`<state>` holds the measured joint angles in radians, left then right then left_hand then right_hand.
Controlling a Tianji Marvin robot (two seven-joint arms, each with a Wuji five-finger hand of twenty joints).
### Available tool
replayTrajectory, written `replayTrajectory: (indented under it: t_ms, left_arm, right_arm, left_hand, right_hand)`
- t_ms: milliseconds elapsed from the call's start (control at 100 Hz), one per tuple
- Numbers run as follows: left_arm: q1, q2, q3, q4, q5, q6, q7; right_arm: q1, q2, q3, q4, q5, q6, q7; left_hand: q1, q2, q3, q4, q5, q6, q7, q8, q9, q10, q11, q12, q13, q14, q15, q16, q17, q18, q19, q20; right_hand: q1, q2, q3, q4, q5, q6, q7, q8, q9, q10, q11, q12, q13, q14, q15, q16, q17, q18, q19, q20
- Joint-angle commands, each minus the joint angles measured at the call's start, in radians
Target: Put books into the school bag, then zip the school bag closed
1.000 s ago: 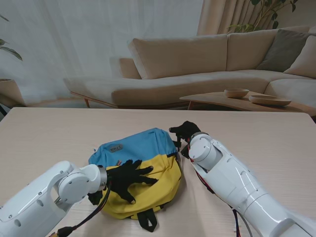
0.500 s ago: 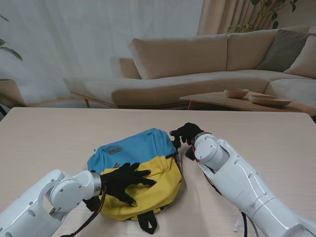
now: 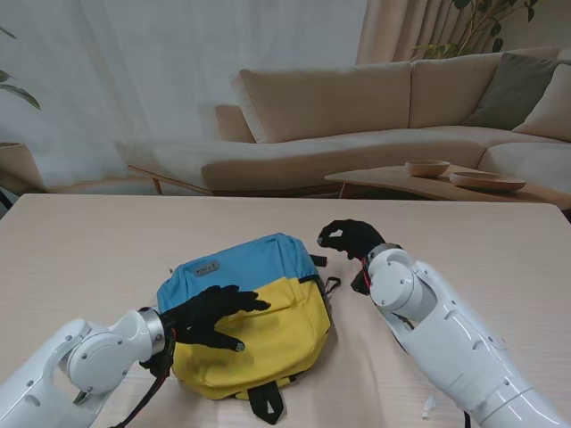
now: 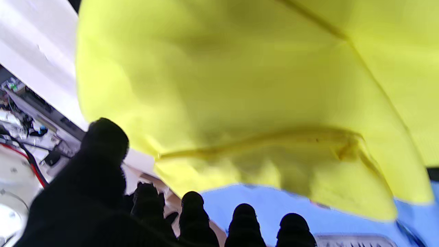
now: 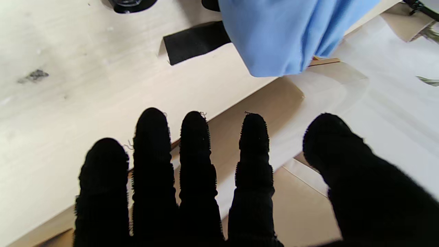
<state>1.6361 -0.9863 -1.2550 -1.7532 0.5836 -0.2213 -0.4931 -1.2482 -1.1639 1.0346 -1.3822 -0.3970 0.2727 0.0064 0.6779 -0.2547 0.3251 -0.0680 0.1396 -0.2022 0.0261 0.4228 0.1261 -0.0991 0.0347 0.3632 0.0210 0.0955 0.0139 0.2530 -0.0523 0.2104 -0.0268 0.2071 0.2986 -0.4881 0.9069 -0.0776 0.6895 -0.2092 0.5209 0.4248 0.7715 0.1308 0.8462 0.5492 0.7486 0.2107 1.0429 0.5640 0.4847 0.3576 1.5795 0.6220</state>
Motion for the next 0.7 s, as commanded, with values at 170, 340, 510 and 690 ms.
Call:
replayTrajectory:
  t_ms: [170,340,510,690]
  left_arm:
    - [0.036,-0.036,-0.051,-0.054,0.012,0.046,0.102]
    - [0.04,-0.066,-0.041,-0.05,-0.009,0.112,0.235]
    - [0.014,-0.097,0.007,-0.012,-0.081,0.176,0.348]
    - [-0.023,-0.116,0.054,0.041,-0.18,0.179,0.394]
  right_arm:
    - [-0.158,0.024,0.086,-0.179,-0.058,-0.082,-0.008]
    - [-0.299,0.03,0.161,-0.3,-0.077,-0.164,-0.037]
    - [-0.418,0.033,0.207,-0.378,-0.047,-0.244,-0.045]
    - [-0.488,0.04,0.21,-0.399,-0.014,-0.324,-0.027]
  left_hand:
    - [0.042,0.088,-0.125,0.054,-0.008,0.03,0.024,0.035,-0.002,0.022,0.004,0.02,0.006,0.005,0.003,0.009,-0.013,0.008,0.038,0.025]
    - [0.047,0.103,-0.144,0.054,0.01,0.056,0.049,0.006,-0.002,0.042,-0.002,0.005,0.008,0.007,-0.009,-0.018,-0.01,0.008,0.027,0.012]
    - [0.046,0.11,-0.148,0.053,0.008,0.063,0.111,-0.061,-0.003,0.04,0.003,-0.001,0.006,0.0,-0.017,-0.036,-0.009,-0.004,0.023,-0.001]
    - [0.036,0.118,-0.154,0.052,0.005,0.042,0.07,-0.111,-0.001,0.025,-0.011,-0.02,0.006,-0.01,-0.021,-0.071,-0.006,-0.012,0.019,-0.026]
  right_hand:
    - [-0.053,0.022,0.017,0.035,-0.106,0.007,-0.016,-0.021,-0.113,-0.045,-0.243,-0.22,-0.133,-0.071,-0.483,-0.209,-0.204,0.016,-0.347,-0.165]
    - [-0.054,0.032,0.027,0.039,-0.186,-0.005,-0.035,-0.059,-0.22,-0.074,-0.346,-0.261,-0.258,-0.122,-0.678,-0.296,-0.337,-0.043,-0.53,-0.284]
    - [-0.046,0.066,0.036,0.047,-0.349,-0.034,-0.072,-0.103,-0.387,-0.126,-0.391,-0.28,-0.416,-0.193,-0.777,-0.343,-0.461,-0.12,-0.666,-0.378]
    - [-0.011,0.147,-0.015,0.081,-0.586,-0.096,-0.098,-0.147,-0.58,-0.221,-0.449,-0.323,-0.615,-0.304,-0.854,-0.376,-0.586,-0.219,-0.819,-0.484]
